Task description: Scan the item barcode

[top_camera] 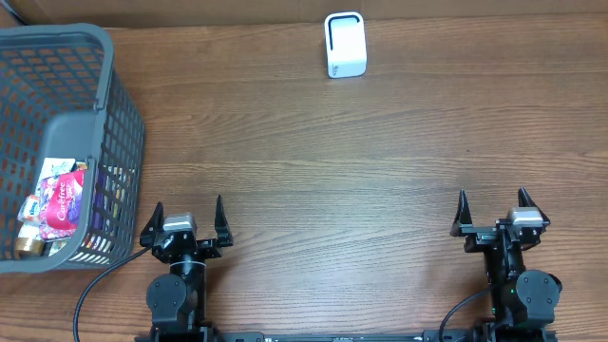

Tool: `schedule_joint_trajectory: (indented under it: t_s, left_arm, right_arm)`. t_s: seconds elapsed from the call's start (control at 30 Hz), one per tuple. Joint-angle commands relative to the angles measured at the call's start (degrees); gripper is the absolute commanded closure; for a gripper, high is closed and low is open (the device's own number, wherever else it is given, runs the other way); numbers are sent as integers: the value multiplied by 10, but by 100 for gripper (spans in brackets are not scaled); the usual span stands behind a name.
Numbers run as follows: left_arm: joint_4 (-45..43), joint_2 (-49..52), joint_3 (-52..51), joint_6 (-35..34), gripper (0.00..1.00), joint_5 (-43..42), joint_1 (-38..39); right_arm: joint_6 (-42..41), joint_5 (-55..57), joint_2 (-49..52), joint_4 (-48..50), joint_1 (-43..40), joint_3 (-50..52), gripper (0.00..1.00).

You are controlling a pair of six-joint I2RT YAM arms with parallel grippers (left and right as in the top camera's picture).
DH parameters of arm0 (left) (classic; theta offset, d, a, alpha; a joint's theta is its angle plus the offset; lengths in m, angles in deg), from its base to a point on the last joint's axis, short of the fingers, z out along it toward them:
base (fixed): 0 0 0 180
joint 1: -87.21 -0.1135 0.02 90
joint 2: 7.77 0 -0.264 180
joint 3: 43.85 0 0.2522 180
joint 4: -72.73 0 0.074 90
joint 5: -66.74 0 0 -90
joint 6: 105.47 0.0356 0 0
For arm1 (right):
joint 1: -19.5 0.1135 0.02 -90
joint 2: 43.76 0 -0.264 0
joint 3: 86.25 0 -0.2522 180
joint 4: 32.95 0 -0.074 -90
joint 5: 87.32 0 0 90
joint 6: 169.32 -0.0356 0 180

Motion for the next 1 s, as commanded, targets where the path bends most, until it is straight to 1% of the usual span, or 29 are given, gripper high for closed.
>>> schedule_joint_trajectory:
  t_s: [0.0, 0.5, 0.6, 0.67, 0.7, 0.77, 0.8, 0.9, 0.97]
  left_arm:
    - [-1, -7, -3, 13, 0, -7, 3]
    - [-3, -7, -3, 13, 0, -7, 3]
    - [-23, -7, -3, -13, 0, -25, 4]
    - [-42, -7, -3, -53, 0, -83, 4]
    - [-66, -7, -3, -98, 0, -146, 4]
    - [-103, -7, -3, -147, 1, -226, 4]
    - [-130, -7, -3, -156, 0, -263, 4]
    - [-235, -7, -3, -155, 0, -357, 4]
    - [-290, -7, 0, -158, 0, -382, 4]
  right_arm:
    - [-2, 2, -5, 3, -3, 6, 0]
    - [-2, 2, -5, 3, -3, 6, 0]
    - [-2, 2, -5, 3, -3, 6, 0]
    - [-2, 2, -5, 3, -3, 6, 0]
    - [-2, 2, -5, 3, -3, 6, 0]
    - [-2, 2, -5, 3, -3, 6, 0]
    - [-2, 2, -5, 3, -3, 6, 0]
    - [-2, 2, -5, 3, -3, 6, 0]
    - [-2, 2, -5, 3, -3, 6, 0]
